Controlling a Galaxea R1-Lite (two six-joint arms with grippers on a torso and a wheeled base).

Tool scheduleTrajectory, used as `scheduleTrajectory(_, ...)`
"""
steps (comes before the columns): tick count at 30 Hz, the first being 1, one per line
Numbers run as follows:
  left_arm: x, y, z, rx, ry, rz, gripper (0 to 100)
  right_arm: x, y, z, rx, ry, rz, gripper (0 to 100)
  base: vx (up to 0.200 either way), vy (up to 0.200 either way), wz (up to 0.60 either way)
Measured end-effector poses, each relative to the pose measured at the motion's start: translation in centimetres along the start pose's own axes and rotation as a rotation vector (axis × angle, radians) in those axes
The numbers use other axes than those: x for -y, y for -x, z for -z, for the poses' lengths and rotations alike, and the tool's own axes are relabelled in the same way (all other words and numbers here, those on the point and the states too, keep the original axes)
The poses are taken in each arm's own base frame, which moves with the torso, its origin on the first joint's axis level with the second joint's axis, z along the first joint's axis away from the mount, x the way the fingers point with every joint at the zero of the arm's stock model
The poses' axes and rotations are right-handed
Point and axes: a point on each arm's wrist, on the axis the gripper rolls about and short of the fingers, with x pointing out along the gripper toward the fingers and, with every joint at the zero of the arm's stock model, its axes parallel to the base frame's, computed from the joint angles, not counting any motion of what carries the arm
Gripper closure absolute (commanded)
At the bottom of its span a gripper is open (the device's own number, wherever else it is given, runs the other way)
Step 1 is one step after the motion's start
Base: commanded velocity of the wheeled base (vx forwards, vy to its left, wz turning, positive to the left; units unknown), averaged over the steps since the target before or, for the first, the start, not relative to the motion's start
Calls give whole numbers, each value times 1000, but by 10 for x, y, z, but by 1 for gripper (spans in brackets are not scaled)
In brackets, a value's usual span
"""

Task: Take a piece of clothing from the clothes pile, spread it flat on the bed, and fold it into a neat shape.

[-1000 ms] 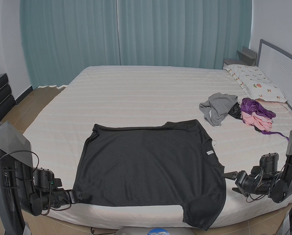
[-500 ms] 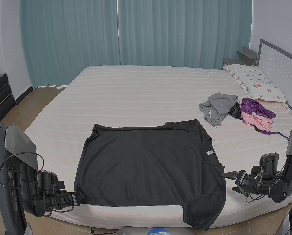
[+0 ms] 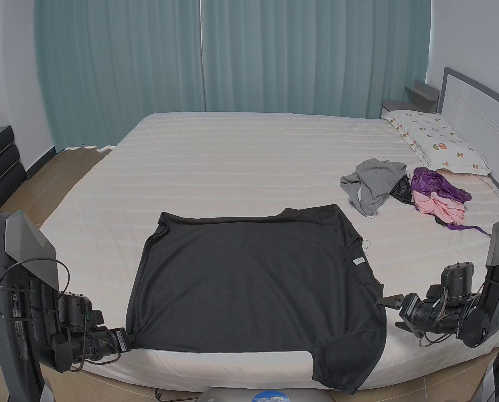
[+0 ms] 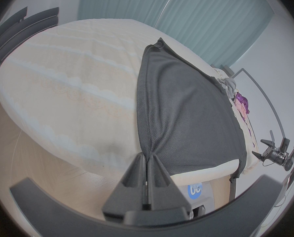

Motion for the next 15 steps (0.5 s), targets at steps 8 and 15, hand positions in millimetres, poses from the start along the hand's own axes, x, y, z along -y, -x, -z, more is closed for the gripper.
scheduleTrajectory(8, -6, 4, -1, 8, 54, -1, 100, -1, -12, 5, 16, 47, 59, 0, 0, 0, 0)
scheduleTrajectory(15, -7, 6, -2, 9, 85, 4, 100, 2, -29, 8, 23, 124, 118, 0, 0, 0, 0)
